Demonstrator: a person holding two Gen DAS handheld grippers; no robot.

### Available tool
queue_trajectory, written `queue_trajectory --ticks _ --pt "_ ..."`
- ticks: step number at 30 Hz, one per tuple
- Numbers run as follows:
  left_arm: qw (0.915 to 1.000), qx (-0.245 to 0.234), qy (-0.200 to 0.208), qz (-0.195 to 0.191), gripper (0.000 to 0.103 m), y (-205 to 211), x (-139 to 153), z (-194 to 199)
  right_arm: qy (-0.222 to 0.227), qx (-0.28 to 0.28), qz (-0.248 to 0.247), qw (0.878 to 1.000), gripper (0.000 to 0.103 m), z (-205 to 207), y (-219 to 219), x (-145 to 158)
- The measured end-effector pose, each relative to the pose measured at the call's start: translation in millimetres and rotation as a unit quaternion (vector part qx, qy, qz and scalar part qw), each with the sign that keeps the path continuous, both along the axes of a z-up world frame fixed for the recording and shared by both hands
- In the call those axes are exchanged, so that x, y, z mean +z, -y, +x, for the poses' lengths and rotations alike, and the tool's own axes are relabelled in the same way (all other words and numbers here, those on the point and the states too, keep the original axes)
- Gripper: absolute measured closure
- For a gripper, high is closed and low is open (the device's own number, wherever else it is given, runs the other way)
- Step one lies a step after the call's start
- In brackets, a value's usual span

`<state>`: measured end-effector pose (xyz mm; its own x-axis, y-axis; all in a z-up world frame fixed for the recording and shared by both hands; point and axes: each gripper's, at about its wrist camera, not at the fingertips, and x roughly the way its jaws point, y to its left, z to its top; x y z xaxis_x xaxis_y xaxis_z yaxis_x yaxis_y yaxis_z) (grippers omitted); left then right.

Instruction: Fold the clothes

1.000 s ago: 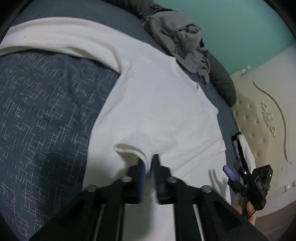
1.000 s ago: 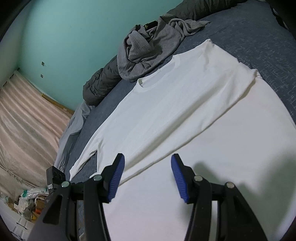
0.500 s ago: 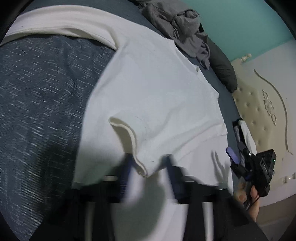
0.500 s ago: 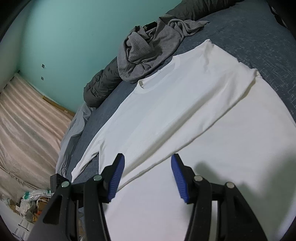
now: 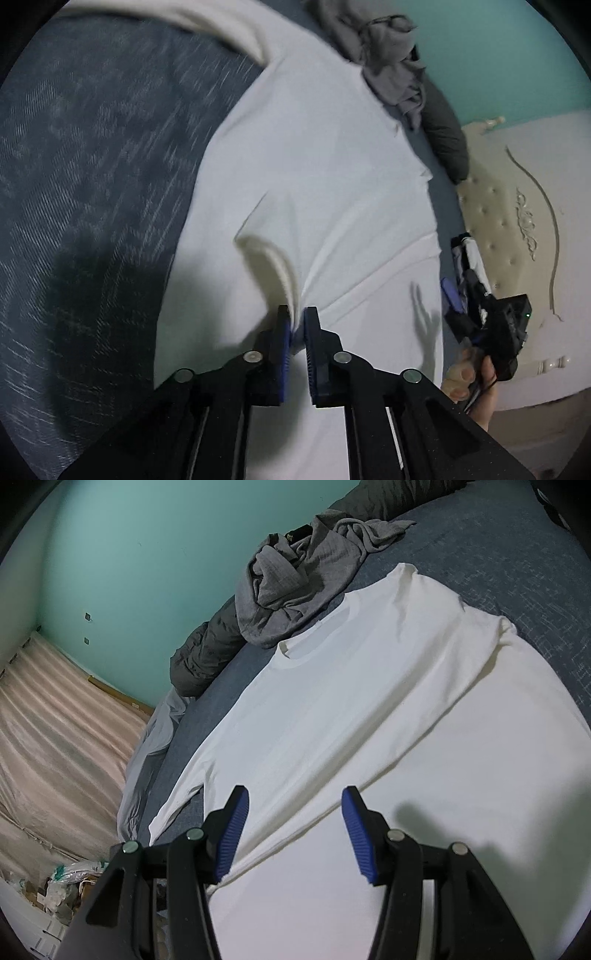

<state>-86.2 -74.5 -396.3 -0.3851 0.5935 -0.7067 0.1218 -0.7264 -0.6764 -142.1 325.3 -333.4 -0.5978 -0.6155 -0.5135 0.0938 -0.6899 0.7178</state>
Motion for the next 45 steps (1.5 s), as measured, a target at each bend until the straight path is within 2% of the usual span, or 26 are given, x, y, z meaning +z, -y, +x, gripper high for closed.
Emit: queue_trajectory --ticks 1,3,5,9,14,17,20,21,23,25,27,29,33,45 --pt "0.9999 0.000 -0.008 -0.015 0.084 0.1 4.7 0.3 0.000 -0.002 0.000 1.000 0.050 0.2 -1.0 -0.1" --pt "0.9988 0.005 -0.025 -0.040 0.070 2.1 15.3 -0.8 0.002 -0.006 0.001 1.000 0.050 0.5 -4.1 -0.3" --pt "0.9969 0.020 -0.045 -0.060 0.061 8.9 26.8 -3.1 0.003 -0.011 0.000 1.000 0.050 0.2 -6.6 -1.0" --pt "0.9920 0.038 -0.067 -0.101 0.060 20.7 33.2 -6.4 0.006 -0.012 -0.002 1.000 0.050 -0.8 -6.8 -2.3" --pt "0.9910 0.041 -0.058 -0.113 0.060 24.7 20.6 -17.5 0.005 -0.006 0.002 1.000 0.050 -1.1 -2.8 -2.7" --pt "0.9926 0.039 -0.050 -0.103 0.060 22.1 12.8 -22.0 0.006 -0.006 0.003 1.000 0.050 -1.1 -2.7 -3.8" --pt "0.9930 0.045 -0.048 -0.098 0.064 15.3 9.6 -31.1 0.007 -0.009 0.002 1.000 0.050 -1.1 -4.6 -4.8" --pt "0.9920 0.045 -0.054 -0.105 0.078 13.4 12.8 -31.0 0.007 -0.009 0.002 1.000 0.050 -0.9 -5.0 -5.1" --pt "0.9888 0.044 -0.069 -0.125 0.095 9.8 22.7 -27.8 0.008 -0.008 0.001 1.000 0.050 -1.1 -4.6 -5.1" --pt "0.9850 0.043 -0.085 -0.144 0.096 6.3 32.6 -24.6 0.007 -0.007 0.001 1.000 0.050 -1.0 -4.0 -4.5" --pt "0.9746 0.040 -0.111 -0.190 0.097 1.4 47.4 -19.3 0.006 -0.006 0.001 1.000 0.050 -0.7 -3.7 -3.7" --pt "0.9678 0.050 -0.116 -0.218 0.097 4.1 51.8 -17.6 0.006 -0.007 0.000 1.000 0.050 -0.7 -3.6 -3.2" --pt "0.9769 0.059 -0.087 -0.186 0.097 13.8 39.5 -24.6 0.006 -0.008 0.000 1.000 0.050 -0.3 -3.4 -3.1" --pt "0.9859 0.011 -0.060 -0.156 0.097 -6.8 22.0 -26.3 0.008 -0.007 0.000 1.000 0.050 -0.4 -1.8 -4.5"
